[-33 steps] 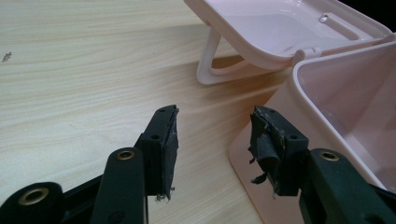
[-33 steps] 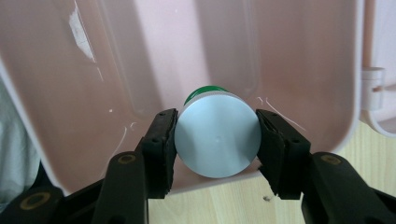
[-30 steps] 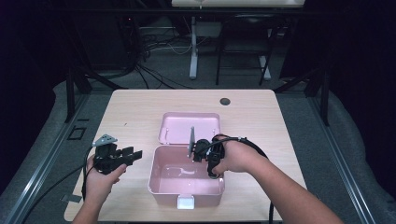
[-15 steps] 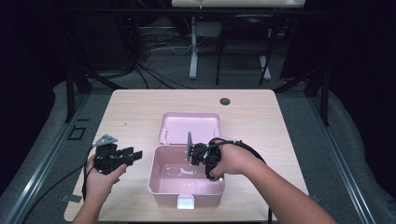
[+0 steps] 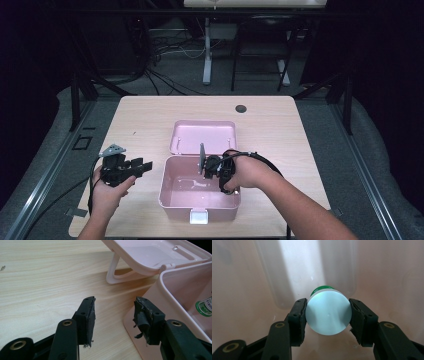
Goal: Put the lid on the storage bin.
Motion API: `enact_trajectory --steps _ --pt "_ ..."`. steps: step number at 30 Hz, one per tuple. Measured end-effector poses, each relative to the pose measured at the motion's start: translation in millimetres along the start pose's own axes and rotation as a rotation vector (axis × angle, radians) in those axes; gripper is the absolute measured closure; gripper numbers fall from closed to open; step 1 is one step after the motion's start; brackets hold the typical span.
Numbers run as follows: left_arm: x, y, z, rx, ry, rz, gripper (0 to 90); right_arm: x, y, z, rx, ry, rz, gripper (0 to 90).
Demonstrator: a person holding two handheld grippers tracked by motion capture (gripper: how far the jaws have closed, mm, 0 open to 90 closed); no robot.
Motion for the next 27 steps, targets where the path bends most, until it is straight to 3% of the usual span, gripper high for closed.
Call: enact_trajectory --steps 27 --pt "-0.5 -0.6 0.2 -0.002 -0.006 0.003 51.4 15.8 -0.6 -5.2 -0.051 -0.050 0.021 50.5"
Point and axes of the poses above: each handheld gripper's, and its own axes: x roughly forward along the jaws, z roughly out of its underside, y roughly to its right, the point moved 9 cm from there along x, roughly forward along the jaws, and after that the axes turned 15 degrees about -x, right-handed, at the moved point
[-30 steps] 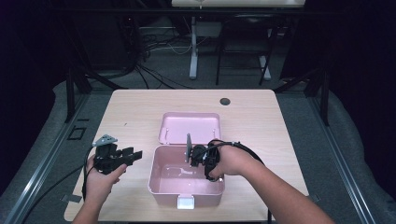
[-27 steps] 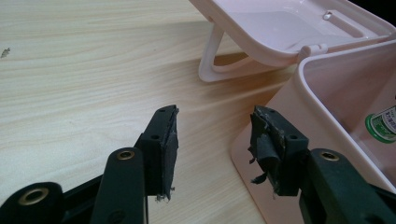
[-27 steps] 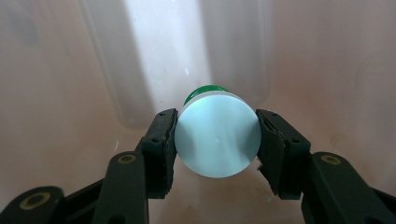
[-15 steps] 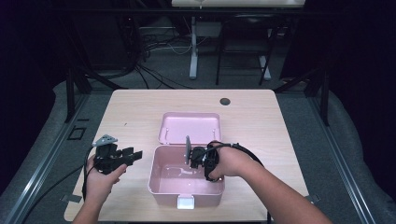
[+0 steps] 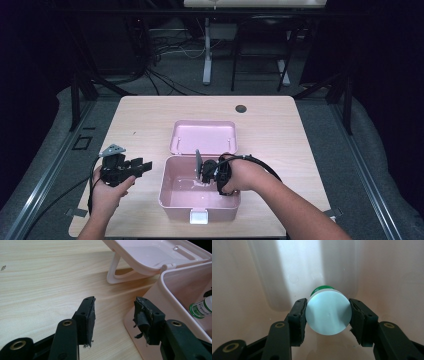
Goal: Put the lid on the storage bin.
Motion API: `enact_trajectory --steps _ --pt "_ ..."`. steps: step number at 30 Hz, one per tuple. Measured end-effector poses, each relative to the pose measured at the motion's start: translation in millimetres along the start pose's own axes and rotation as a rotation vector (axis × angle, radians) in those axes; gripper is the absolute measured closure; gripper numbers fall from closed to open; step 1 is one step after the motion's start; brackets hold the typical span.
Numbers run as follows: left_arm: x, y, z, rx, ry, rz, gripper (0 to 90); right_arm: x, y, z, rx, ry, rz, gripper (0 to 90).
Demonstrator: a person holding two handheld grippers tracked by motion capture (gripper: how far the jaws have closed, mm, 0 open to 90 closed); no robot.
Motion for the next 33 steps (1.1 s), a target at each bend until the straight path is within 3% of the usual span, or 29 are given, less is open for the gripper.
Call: enact_trajectory --steps 11,23,33 --pt "0.0 0.1 0.0 0.000 0.000 0.000 51.4 5.7 -0.5 -1.7 0.000 0.000 -0.006 50.5" --pt "1.1 -0.5 0.3 -0.001 0.002 -0.005 51.3 9.9 -0.4 -3.3 -0.033 0.002 0.006 50.4" --pt "0.4 -0.9 -0.1 -0.001 0.002 -0.001 51.3 20.1 -2.8 -4.3 -0.057 -0.028 -0.004 50.4"
Point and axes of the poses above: each handheld gripper's, and its own axes: x roughly forward along the jaws, z roughly out of its underside, y roughly to its right, the point moved 9 cm from there along x, roughly forward along the jaws, and after that the axes turned 15 degrees about -x, right-handed, at the moved point
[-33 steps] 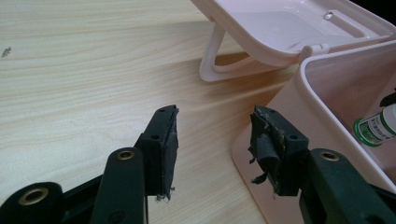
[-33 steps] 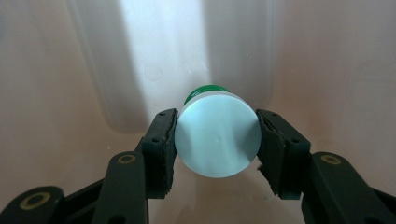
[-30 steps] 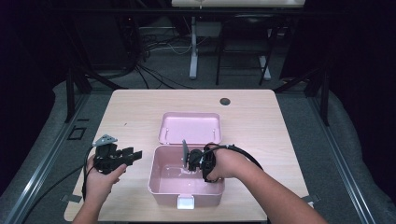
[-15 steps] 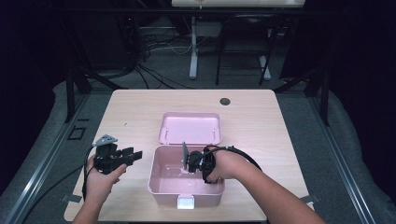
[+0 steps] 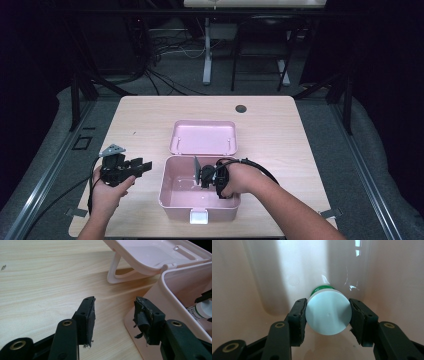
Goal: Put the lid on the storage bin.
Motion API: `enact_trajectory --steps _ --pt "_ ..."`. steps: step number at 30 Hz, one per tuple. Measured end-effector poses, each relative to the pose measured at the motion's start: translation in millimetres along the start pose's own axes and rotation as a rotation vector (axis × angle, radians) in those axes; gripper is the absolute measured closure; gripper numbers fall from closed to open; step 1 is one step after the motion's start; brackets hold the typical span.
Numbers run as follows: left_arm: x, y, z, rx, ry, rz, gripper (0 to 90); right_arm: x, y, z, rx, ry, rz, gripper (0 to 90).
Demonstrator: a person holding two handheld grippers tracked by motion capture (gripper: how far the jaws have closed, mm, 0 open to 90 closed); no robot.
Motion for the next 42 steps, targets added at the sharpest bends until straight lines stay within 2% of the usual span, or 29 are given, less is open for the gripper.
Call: enact_trajectory --steps 18,26,31,35,40,42 --pt "-0.2 0.1 0.0 0.000 0.000 0.000 51.3 2.5 1.7 0.5 0.010 -0.018 -0.001 49.8" --pt "-0.2 0.1 -0.3 -0.001 0.003 -0.002 51.2 0.2 2.9 0.4 0.017 -0.009 0.010 47.0" --pt "0.5 1.0 0.4 -0.002 0.001 -0.002 51.2 -7.8 3.6 0.4 0.028 0.019 0.019 46.5" --pt "-0.1 1.5 0.1 0.003 0.001 -0.001 51.2 -17.4 4.9 1.5 0.023 0.030 0.048 46.1" --pt "-1.1 4.2 -0.3 0.012 0.004 0.003 51.3 -34.1 5.9 1.0 0.038 0.069 0.078 45.1" --pt "-1.3 5.7 -0.4 0.017 0.004 0.006 51.3 -39.5 5.8 2.1 0.043 0.069 0.089 44.6"
Point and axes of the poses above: each handheld gripper's, and its own axes: x roughly forward along the jaws, z roughly out of its underside, y roughly to its right, the point moved 9 cm from there along x, roughly forward along the jaws, and after that the axes turned 15 degrees about -x, right-handed, at the moved point
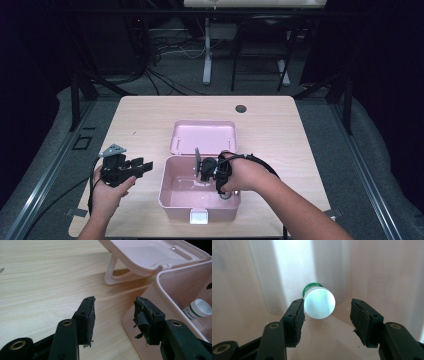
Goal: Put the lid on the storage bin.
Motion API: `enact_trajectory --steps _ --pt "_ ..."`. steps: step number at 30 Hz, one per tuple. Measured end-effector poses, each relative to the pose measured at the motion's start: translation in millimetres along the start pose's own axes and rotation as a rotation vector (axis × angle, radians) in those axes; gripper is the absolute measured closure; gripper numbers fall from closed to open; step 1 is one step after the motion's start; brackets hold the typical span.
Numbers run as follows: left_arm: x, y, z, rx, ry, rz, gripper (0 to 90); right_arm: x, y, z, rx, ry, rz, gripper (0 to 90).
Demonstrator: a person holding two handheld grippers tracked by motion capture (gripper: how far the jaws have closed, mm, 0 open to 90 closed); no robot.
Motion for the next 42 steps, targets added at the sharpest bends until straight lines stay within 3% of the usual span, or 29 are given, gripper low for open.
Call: enact_trajectory --steps 11,18,27,35,42 --pt "-1.9 9.6 -0.1 0.028 -0.011 0.021 51.3 -18.9 4.7 2.5 0.088 0.088 0.069 44.0" --pt "-4.0 13.1 -1.1 0.030 -0.006 0.030 51.3 -23.8 6.5 9.8 0.145 0.114 0.063 43.9" --pt "-7.5 16.7 -0.3 0.041 -0.006 0.030 51.3 -25.8 7.7 14.3 0.160 0.142 0.059 46.1" --pt "-10.3 22.9 0.3 0.055 -0.004 0.040 51.7 -31.4 20.1 17.2 0.228 0.190 0.102 48.7" --pt "-13.0 31.9 -0.1 0.097 -0.003 0.055 52.5 -35.5 30.9 20.5 0.285 0.230 0.137 50.4"
Point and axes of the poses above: each handheld gripper's, and its own axes: x roughly forward along the jaws, z roughly out of its underside, y roughly to its right, the point moved 9 cm from there along x, roughly forward along the jaws, and after that the axes turned 15 degrees about -x, right-handed, at the moved point
